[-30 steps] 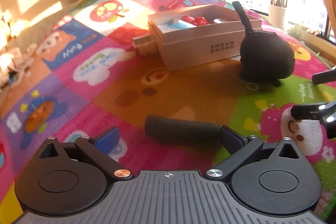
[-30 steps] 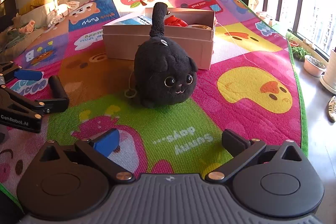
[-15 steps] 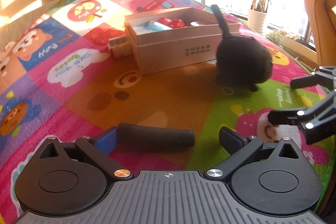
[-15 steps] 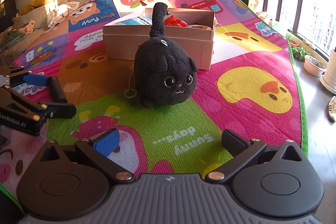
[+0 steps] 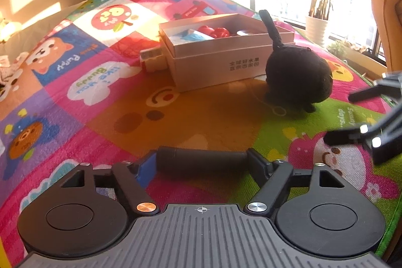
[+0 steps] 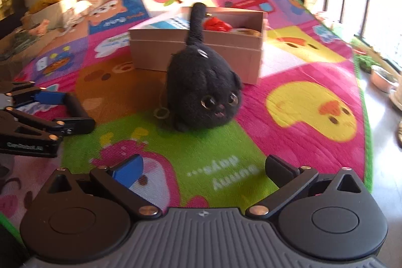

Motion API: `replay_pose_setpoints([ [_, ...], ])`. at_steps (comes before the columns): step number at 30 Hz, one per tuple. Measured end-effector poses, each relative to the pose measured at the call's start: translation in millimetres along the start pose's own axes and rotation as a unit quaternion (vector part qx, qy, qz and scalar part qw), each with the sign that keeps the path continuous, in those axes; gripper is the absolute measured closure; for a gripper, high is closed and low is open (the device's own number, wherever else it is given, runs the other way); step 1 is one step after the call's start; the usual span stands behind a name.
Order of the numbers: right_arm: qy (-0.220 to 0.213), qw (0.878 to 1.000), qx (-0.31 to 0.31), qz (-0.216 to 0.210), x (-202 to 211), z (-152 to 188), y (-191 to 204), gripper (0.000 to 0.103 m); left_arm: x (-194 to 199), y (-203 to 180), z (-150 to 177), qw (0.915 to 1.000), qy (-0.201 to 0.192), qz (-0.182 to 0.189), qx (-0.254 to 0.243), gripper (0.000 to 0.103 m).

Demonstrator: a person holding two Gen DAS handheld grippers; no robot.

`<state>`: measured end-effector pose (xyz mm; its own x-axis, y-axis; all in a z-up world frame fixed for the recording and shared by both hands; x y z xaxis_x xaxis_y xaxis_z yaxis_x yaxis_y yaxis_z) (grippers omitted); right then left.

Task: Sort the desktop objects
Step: 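Carry the cylinder into the box with the left tool while the right lifts the cat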

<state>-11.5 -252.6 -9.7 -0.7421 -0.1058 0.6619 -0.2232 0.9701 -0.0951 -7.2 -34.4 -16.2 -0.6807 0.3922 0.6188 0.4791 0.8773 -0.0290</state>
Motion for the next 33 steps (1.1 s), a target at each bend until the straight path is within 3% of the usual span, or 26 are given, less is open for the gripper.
replay_pose_setpoints([
  [5,-0.074,0.995,0.037,0.054,4,-30,5,0.000,0,1,0,1.0000,-0.001,0.002,0.002,0.023],
  [8,-0.081,0.994,0.047,0.052,-11,-47,9,0.000,0,4,0,0.9999,0.001,0.008,0.011,0.022],
  [9,-0.077,0.995,0.050,0.049,-17,-51,11,0.003,0,4,0,0.9999,0.001,0.009,0.012,0.022],
  [10,-0.069,0.995,0.055,0.046,-24,-54,13,0.017,-1,4,0,0.9999,0.002,0.007,0.013,0.019],
  [12,-0.044,0.996,0.072,0.031,-33,-59,19,0.035,-2,6,-1,0.9998,0.007,0.004,0.020,0.012],
  [13,-0.041,0.996,0.075,0.029,-33,-61,21,0.035,-3,7,-1,0.9996,0.009,0.006,0.025,0.012],
  [16,-0.043,0.995,0.086,0.013,-23,-63,25,0.037,-2,8,-2,0.9995,0.006,0.008,0.030,0.023],
  [18,-0.054,0.996,0.076,-0.005,-5,-71,20,0.037,-3,9,-7,0.9992,0.013,0.007,0.036,0.023],
  [22,-0.142,0.989,0.019,-0.025,61,-115,-15,0.037,7,16,-46,0.9984,-0.029,0.021,0.044,0.023],
  [27,-0.238,0.970,-0.041,0.001,115,-155,-61,0.036,8,17,-114,0.9955,-0.092,-0.023,0.005,0.023],
  [30,-0.241,0.969,-0.045,0.027,106,-153,-68,0.036,-17,16,-145,0.9952,-0.095,-0.022,-0.003,0.023],
  [33,-0.211,0.976,-0.058,0.016,81,-144,-73,0.036,-53,16,-173,0.9952,-0.092,-0.031,-0.009,0.023],
])
Point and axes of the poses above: each gripper's, at about its wrist camera, not at the fingertips, and x roughly against the way its jaws point, y to its left, z to its underside, the point moved 3 cm from there along -x, roughly the way its jaws point, and after that the axes turned 11 degrees about z, right-handed, at the moved point
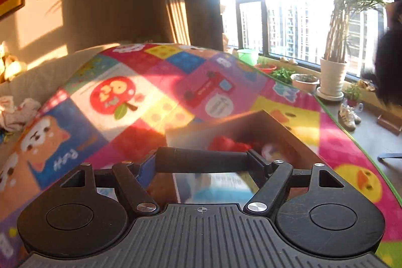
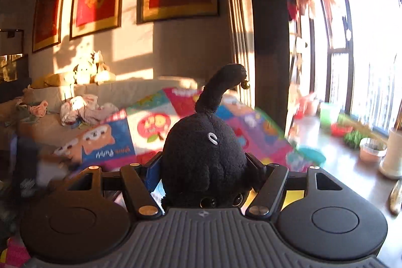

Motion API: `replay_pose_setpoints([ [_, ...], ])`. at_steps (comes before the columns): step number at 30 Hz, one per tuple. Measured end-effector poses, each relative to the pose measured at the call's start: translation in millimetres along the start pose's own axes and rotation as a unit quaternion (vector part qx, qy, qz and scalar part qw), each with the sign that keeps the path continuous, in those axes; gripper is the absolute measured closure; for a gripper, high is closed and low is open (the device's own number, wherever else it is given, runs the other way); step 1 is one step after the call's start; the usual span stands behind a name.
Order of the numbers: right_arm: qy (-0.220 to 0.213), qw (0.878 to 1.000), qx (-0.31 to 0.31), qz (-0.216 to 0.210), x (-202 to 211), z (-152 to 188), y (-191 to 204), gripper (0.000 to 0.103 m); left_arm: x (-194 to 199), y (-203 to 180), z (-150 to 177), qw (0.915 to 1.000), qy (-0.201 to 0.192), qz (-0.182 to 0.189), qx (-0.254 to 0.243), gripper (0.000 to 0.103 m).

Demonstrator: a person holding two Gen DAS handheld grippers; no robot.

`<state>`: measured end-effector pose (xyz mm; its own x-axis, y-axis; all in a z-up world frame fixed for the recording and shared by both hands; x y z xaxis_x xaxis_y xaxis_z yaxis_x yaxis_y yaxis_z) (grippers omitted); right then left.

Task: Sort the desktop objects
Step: 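Carry the cylinder into the box with the left tool while the right lifts the cat, then lower the black cat plush into the box and open the right tool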

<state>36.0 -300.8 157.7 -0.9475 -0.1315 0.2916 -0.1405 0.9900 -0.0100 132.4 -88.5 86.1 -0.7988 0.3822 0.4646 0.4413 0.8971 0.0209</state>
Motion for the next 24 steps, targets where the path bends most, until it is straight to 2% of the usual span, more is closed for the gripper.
replay_pose_setpoints([
  [4,0.032,0.999,-0.001,0.002,-29,19,-1,0.036,-56,10,-26,0.9997,-0.015,-0.010,0.014,0.021],
  [5,0.038,0.999,0.001,0.004,-33,22,-3,0.036,-66,14,-28,0.9997,-0.011,-0.010,0.017,0.013],
  [7,0.047,0.999,0.003,0.008,-42,27,-4,0.036,-74,22,-23,0.9992,0.003,-0.001,0.040,0.008],
  [10,0.055,0.998,0.004,0.012,-48,35,-9,0.036,-51,30,4,0.9971,0.004,0.018,0.074,0.007],
  [15,0.086,0.996,-0.012,0.005,-72,40,-14,0.036,-3,34,48,0.9979,-0.003,0.006,0.064,0.005],
  [18,0.088,0.996,-0.015,-0.024,-89,28,2,0.036,18,39,73,0.9983,0.004,-0.015,0.056,0.004],
  [21,0.095,0.994,-0.030,-0.051,-115,12,20,0.036,37,48,92,0.9973,0.004,-0.023,0.069,0.004],
  [24,0.148,0.982,-0.080,-0.086,-154,7,30,0.036,50,58,107,0.9941,0.004,-0.013,0.108,0.003],
])
Point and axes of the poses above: each gripper's, at about its wrist camera, not at the fingertips, and x roughly against the way its jaws point, y to its left, z to its underside, the point moved 3 cm from there along -x, roughly the way its jaws point, and after that the axes turned 11 degrees about z, right-handed, at the moved point
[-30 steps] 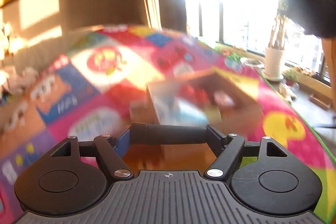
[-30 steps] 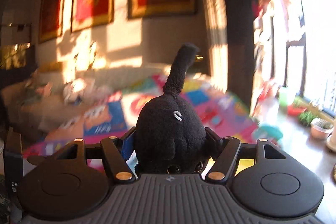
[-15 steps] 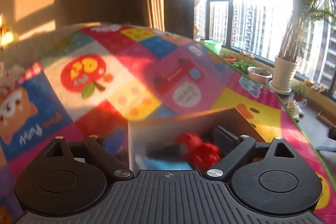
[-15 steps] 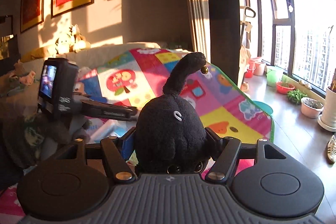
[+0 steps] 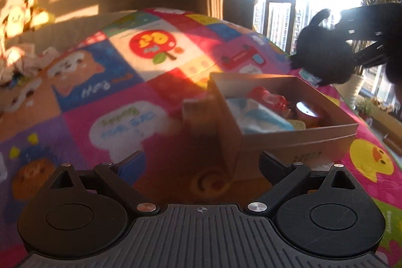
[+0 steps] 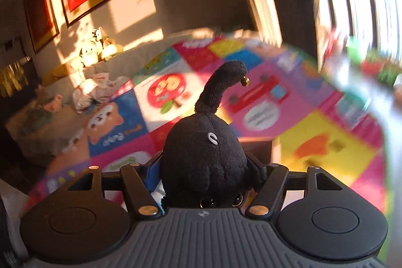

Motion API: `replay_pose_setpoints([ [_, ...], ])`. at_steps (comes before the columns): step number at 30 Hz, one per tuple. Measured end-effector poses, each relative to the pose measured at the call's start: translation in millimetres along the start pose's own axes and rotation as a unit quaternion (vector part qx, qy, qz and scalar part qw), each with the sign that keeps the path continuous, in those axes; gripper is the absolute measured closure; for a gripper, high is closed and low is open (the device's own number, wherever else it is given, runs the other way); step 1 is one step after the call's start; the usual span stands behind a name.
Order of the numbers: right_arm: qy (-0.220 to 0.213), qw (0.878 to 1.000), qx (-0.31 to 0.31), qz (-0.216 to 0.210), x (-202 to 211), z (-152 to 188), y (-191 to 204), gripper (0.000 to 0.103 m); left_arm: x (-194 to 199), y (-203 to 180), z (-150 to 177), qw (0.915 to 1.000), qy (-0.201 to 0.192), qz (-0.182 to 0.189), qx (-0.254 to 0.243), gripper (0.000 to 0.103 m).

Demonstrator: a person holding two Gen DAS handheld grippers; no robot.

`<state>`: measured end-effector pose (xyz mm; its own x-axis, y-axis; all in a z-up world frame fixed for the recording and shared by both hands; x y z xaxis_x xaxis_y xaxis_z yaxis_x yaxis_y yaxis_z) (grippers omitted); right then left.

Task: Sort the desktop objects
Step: 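Lower the black cat plush into the box and open the right tool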

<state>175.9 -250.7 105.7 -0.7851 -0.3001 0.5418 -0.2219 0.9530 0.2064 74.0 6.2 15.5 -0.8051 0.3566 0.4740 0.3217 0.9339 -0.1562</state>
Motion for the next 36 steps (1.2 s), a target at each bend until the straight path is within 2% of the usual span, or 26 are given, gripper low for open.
replay_pose_setpoints([
  [4,0.094,0.993,-0.061,-0.041,-63,4,6,0.036,5,7,13,0.9997,0.008,0.012,0.019,0.003],
  [6,0.111,0.991,-0.068,-0.026,-84,13,6,0.033,8,10,15,0.9997,0.006,0.011,0.021,0.003],
  [8,0.097,0.993,-0.057,0.017,-86,18,3,0.029,12,16,15,0.9996,0.003,0.008,0.027,0.003],
  [12,0.046,0.997,-0.007,0.064,-64,17,2,0.028,15,26,17,0.9990,0.000,0.001,0.045,0.002],
  [15,-0.006,0.991,0.060,0.121,-43,17,8,0.030,12,27,19,0.9987,0.003,0.001,0.050,0.002],
  [16,-0.021,0.988,0.081,0.131,-37,18,12,0.031,11,26,20,0.9987,0.006,0.003,0.050,0.002],
  [18,-0.038,0.984,0.119,0.126,-27,21,21,0.031,10,22,22,0.9988,0.010,0.009,0.048,0.002],
  [22,-0.033,0.973,0.197,0.113,-31,36,49,0.031,11,15,23,0.9990,0.012,0.016,0.040,0.002],
  [25,0.003,0.962,0.235,0.141,-58,46,61,0.036,14,16,24,0.9990,0.007,0.014,0.041,0.002],
  [27,0.003,0.965,0.222,0.141,-67,41,62,0.040,15,18,24,0.9989,0.005,0.013,0.045,0.002],
  [31,0.026,0.992,0.103,0.074,-78,3,56,0.041,11,21,26,0.9984,0.008,0.012,0.055,0.002],
  [34,0.045,0.995,0.075,0.049,-103,-10,63,0.041,10,20,29,0.9985,0.010,0.015,0.052,0.002],
  [36,0.055,0.993,0.080,0.059,-124,-8,69,0.041,11,21,29,0.9984,0.008,0.018,0.053,0.002],
])
Point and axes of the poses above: each gripper's, at about its wrist camera, not at the fingertips, and x roughly against the way its jaws point, y to its left, z to its underside, the point moved 3 cm from there along -x, roughly the way its jaws point, and after that the axes turned 11 degrees about z, right-handed, at the moved point
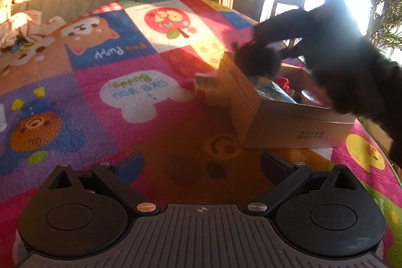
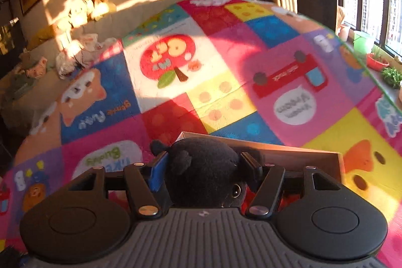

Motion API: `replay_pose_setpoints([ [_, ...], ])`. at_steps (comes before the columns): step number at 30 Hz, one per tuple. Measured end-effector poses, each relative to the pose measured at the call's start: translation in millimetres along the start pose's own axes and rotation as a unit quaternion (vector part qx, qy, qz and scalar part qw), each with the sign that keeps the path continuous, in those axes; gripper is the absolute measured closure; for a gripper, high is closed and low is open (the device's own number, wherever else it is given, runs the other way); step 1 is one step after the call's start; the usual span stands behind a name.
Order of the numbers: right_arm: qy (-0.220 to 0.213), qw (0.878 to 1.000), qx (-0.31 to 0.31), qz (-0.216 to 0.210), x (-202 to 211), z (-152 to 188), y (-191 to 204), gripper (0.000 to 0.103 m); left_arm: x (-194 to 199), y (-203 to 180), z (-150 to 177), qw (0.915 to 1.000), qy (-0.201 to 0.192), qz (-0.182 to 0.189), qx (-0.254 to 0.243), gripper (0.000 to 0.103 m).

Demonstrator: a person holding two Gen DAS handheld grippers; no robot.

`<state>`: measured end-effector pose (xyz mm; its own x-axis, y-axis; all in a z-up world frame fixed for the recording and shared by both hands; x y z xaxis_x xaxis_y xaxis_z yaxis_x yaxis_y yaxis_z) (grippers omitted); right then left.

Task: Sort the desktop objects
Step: 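Lower the black cat plush into the box and open the right tool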

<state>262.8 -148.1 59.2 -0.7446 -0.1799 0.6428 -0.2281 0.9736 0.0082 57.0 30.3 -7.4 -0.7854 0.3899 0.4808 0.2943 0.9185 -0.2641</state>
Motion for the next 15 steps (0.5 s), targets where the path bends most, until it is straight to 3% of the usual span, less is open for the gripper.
replay_pose_setpoints([
  [5,0.019,1.000,0.004,0.014,-21,-1,9,0.041,0,5,0,0.9999,0.001,0.006,0.013,0.002],
  [10,0.078,0.995,0.057,-0.017,-12,23,7,0.019,2,5,0,0.9998,-0.002,0.011,0.015,0.001],
  [13,0.063,0.996,0.070,-0.011,8,31,-4,0.019,2,5,0,0.9998,-0.002,0.013,0.016,0.001],
  [15,0.054,0.998,0.044,-0.008,19,24,-16,0.019,2,5,0,0.9998,-0.004,0.012,0.017,0.001],
])
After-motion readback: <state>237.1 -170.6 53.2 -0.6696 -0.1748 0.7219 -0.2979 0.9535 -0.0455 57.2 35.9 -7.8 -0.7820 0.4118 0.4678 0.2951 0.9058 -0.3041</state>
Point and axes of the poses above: each gripper's, at about its wrist camera, not at the fingertips, and x roughly against the way its jaws point, y to its left, z to its underside, the point moved 3 cm from there along -x, roughly the way its jaws point, and after that the axes turned 11 degrees about z, right-handed, at the moved point
